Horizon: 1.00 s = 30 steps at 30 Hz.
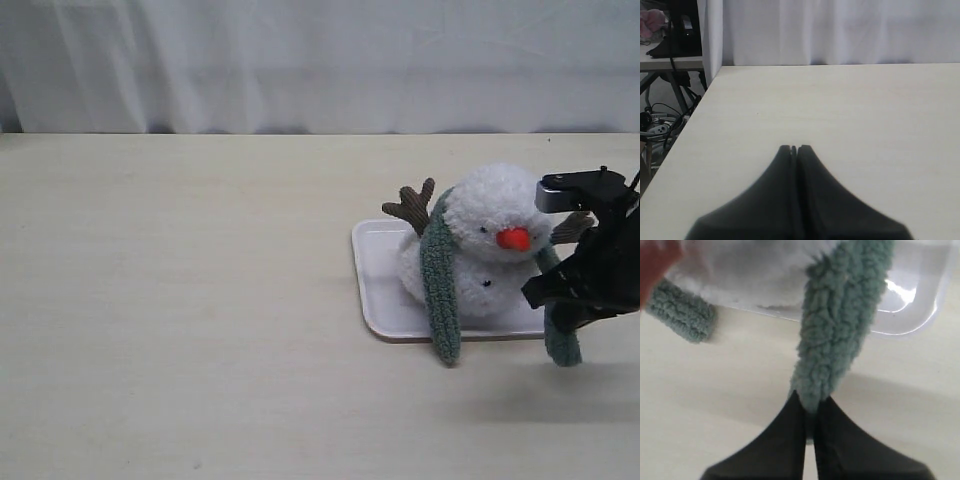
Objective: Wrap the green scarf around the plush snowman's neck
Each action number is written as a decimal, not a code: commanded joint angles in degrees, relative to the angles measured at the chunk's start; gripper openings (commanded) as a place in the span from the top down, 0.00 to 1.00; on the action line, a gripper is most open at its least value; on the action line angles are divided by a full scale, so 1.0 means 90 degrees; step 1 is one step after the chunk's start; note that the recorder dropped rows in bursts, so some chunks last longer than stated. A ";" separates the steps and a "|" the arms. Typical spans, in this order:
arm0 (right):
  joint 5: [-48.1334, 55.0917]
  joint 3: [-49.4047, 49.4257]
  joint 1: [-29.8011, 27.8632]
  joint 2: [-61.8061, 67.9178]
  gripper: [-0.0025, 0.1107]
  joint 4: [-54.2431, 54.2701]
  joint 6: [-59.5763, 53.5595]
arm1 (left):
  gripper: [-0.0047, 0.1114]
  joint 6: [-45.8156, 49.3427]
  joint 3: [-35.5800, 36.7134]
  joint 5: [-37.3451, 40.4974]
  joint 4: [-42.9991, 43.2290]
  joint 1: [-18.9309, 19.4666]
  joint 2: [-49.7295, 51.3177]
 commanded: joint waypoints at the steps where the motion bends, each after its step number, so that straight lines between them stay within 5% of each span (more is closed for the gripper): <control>1: -0.0152 0.0126 -0.0039 0.0105 0.94 0.0430 -0.0101 | 0.96 -0.0006 0.0021 -0.0081 -0.0029 0.0009 -0.0013; 20: -0.0330 0.0182 -0.0039 0.0988 0.92 0.3595 -0.2934 | 0.96 -0.0006 0.0021 -0.0081 -0.0029 0.0009 -0.0013; 30: -0.0275 0.0182 -0.0039 0.0843 0.47 0.3611 -0.2649 | 0.96 -0.0006 0.0021 -0.0081 -0.0029 0.0009 -0.0013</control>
